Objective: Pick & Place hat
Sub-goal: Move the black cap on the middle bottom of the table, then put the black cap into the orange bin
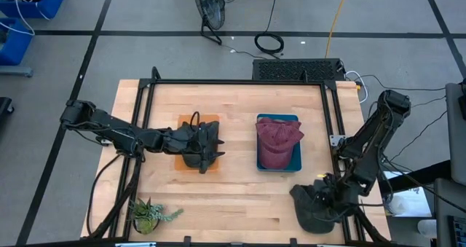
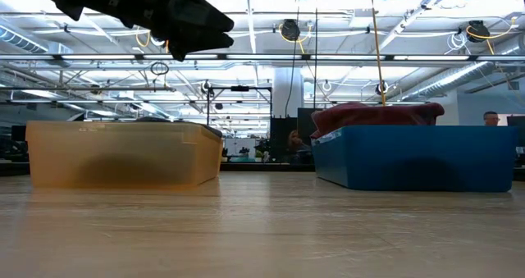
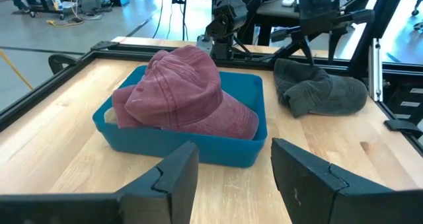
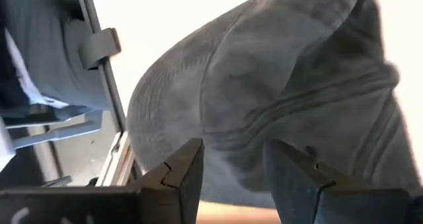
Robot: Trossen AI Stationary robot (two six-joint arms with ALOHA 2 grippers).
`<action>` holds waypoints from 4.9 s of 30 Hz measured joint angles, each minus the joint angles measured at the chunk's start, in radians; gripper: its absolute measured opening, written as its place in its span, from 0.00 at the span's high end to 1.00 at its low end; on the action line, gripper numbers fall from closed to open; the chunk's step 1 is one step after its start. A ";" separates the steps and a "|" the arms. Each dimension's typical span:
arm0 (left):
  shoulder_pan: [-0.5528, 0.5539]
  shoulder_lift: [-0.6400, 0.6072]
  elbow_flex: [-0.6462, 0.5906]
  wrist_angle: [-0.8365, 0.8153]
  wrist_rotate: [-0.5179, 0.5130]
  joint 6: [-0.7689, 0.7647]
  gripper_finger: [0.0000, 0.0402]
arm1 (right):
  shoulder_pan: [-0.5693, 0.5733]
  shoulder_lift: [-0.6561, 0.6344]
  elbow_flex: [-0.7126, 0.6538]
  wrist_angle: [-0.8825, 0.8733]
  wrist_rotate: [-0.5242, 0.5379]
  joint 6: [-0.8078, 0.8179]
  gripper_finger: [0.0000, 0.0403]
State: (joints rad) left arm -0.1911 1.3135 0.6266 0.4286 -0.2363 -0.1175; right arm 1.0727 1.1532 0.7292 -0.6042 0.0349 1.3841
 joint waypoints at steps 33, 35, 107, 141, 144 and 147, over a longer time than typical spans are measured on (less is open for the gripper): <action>0.001 0.000 0.000 -0.059 -0.002 0.002 0.52 | 0.015 0.142 -0.034 0.154 -0.016 -0.061 0.65; -0.001 0.000 0.000 -0.059 -0.002 0.004 0.52 | 0.015 0.163 -0.034 0.166 -0.037 -0.059 0.65; -0.084 -0.090 0.000 -0.110 0.132 -0.139 0.52 | -0.731 0.653 0.407 0.678 -0.192 -1.139 0.55; -0.336 0.417 0.476 -0.475 0.070 -0.352 0.52 | -0.612 -0.177 -0.248 0.860 0.589 -1.499 0.78; -0.315 0.457 0.476 -0.453 0.070 -0.394 0.52 | -0.608 -0.199 -0.285 0.897 0.587 -1.501 0.79; -0.289 0.494 0.475 -0.425 0.093 -0.416 0.52 | -0.600 -0.213 -0.300 0.896 0.561 -1.502 0.79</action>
State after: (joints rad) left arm -0.4803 1.8075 1.1019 0.0033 -0.1436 -0.5333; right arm 0.4729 0.9400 0.4288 0.2919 0.5957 -0.1177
